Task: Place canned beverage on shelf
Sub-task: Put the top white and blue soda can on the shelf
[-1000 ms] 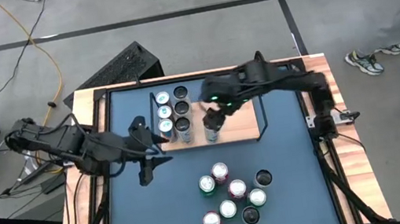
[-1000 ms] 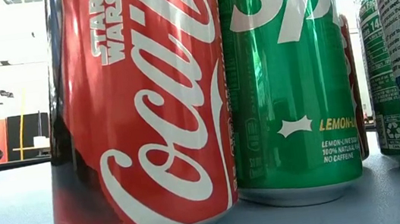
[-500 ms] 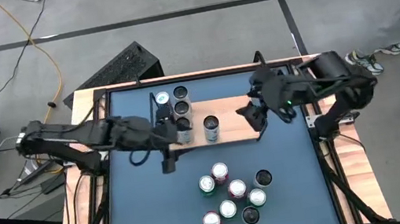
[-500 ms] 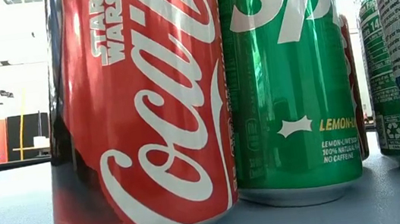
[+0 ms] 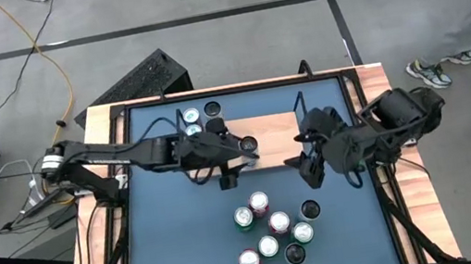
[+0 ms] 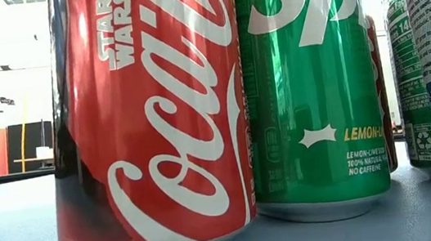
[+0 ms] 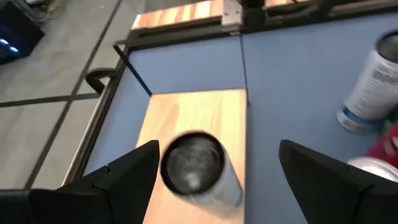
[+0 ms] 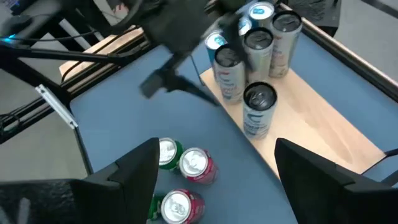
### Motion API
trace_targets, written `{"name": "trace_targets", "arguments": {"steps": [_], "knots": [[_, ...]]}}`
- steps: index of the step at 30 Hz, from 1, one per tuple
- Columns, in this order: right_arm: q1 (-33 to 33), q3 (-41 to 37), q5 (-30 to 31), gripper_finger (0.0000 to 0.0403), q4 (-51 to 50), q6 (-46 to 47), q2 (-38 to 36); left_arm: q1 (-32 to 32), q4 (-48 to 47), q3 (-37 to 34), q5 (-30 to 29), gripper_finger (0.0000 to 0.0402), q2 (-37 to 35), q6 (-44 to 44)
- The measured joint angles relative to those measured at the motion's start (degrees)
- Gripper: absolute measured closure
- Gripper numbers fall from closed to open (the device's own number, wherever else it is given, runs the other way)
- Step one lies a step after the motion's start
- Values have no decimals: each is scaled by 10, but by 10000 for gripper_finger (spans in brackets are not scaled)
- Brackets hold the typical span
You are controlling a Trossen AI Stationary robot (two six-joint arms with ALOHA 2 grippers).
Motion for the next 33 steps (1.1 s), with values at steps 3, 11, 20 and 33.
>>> {"name": "trace_targets", "arguments": {"steps": [3,11,20,33], "knots": [[7,0,1,101,0,9,0,12,18,0,24,83,9,-4],[10,0,13,101,0,10,1,22,54,0,8,83,40,7],[11,-10,13,101,0,10,1,25,61,-1,10,83,75,11],[11,-10,13,101,0,4,0,45,37,0,36,83,82,-22]]}}
